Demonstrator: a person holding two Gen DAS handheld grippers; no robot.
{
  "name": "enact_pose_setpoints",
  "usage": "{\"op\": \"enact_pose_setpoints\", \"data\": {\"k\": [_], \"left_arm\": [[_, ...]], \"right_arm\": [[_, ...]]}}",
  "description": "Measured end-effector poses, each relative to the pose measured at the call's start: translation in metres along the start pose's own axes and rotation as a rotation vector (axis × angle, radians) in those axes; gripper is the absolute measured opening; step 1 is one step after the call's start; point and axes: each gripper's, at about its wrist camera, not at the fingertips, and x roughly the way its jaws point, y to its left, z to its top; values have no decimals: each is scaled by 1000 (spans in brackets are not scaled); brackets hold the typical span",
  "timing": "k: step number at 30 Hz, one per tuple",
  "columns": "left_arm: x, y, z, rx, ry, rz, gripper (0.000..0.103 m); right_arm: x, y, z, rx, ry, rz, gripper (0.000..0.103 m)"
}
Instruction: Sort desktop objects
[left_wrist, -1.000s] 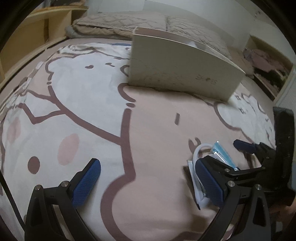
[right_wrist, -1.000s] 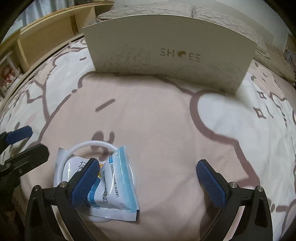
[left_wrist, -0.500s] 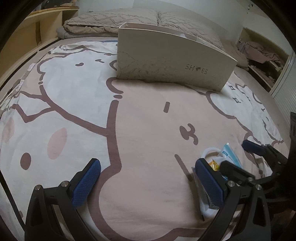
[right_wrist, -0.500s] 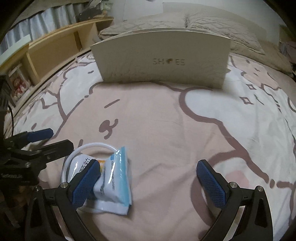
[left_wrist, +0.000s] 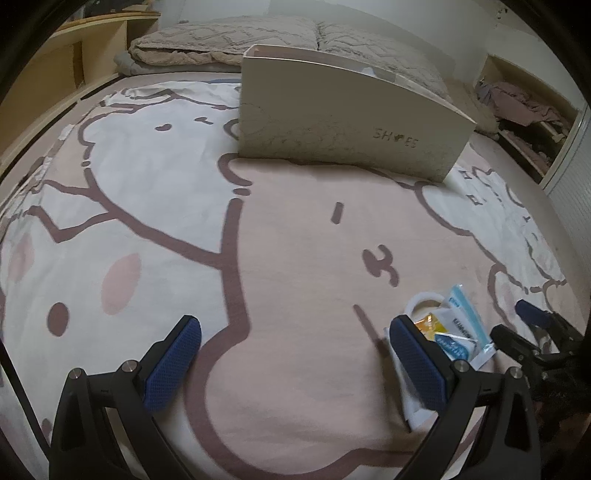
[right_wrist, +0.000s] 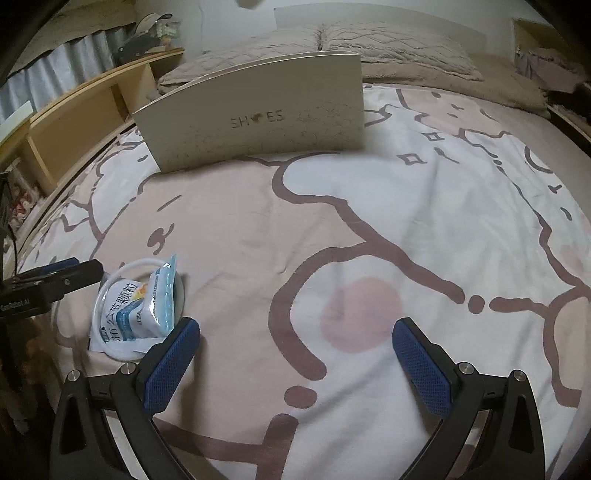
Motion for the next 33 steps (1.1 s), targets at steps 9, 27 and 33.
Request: {"op": "enact_pose_setpoints", "data": {"k": [9, 27, 33], "left_arm": [[-6, 3, -8, 15, 9, 25, 103], [-2, -2, -8, 52, 23, 31, 103], [-1, -4, -9, 63, 23, 24, 103]], "right_arm": [[3, 10, 7, 7, 19, 38, 103], [12, 41, 8, -85, 49, 79, 103], [4, 21, 10, -11, 29, 107, 103]]}}
